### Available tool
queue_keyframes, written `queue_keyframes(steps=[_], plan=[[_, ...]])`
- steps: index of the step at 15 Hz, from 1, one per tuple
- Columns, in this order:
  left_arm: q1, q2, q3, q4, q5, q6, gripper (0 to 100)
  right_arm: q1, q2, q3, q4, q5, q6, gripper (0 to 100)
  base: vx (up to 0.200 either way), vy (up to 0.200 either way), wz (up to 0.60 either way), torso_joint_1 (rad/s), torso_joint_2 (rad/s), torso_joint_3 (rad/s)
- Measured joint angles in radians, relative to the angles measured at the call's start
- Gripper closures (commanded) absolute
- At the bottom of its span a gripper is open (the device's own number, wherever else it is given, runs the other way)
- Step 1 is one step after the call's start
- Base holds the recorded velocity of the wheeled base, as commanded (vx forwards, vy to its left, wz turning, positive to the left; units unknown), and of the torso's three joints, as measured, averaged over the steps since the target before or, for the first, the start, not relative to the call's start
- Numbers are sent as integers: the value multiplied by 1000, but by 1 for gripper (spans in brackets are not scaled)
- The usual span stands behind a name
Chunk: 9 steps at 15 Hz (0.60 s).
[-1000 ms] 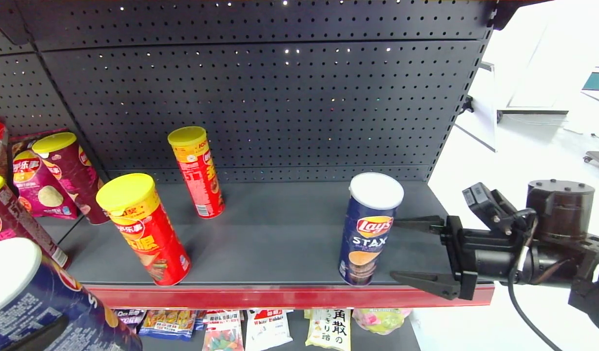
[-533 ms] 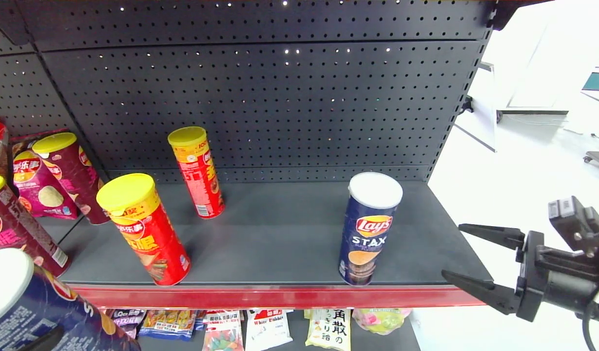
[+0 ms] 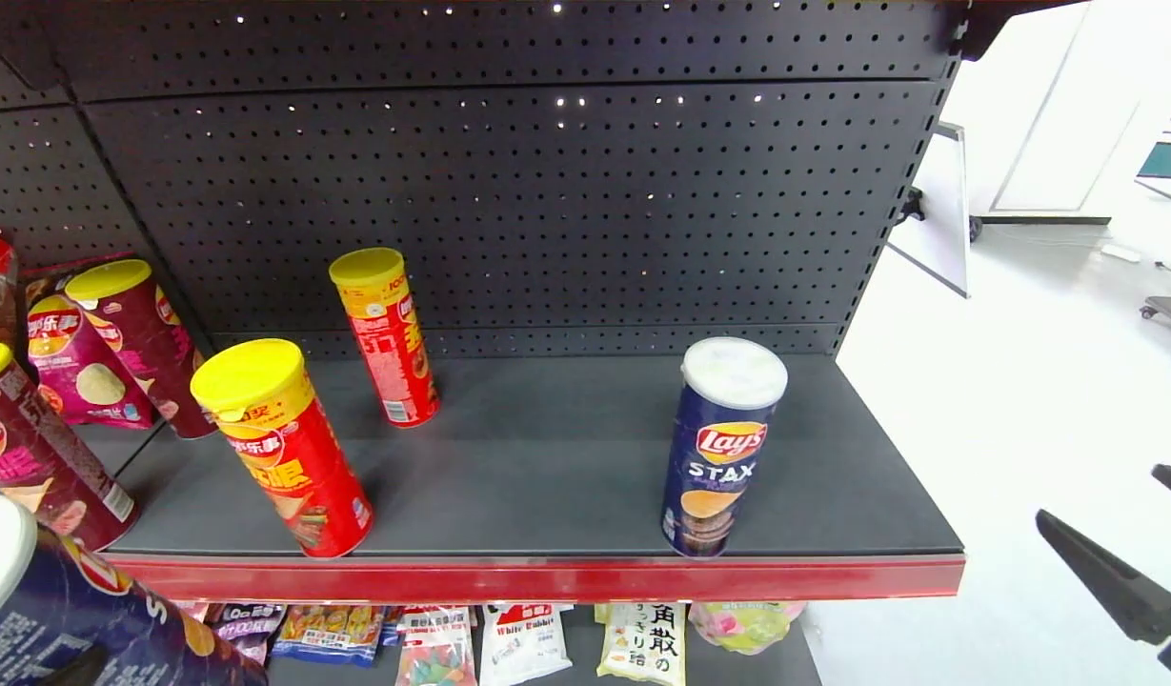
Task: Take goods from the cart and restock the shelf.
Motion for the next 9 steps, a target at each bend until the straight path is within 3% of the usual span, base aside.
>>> queue_keyframes(steps=[2,5,7,9], plan=[[0,-1,-11,0,-4,-1,100,-2,-130,-16,150,-52,3,0,0,0,0,0,0,0],[0,10,-31,2,-1,-3,100,-18,-331,-200,688,-102,5,0,0,0,0,0,0,0],[0,14,-31,3,0,-3,100,-28,-480,-327,969,-117,5,0,0,0,0,0,0,0],[0,14,-31,2,0,-3,100,-34,-620,-360,1117,-120,5,0,0,0,0,0,0,0]])
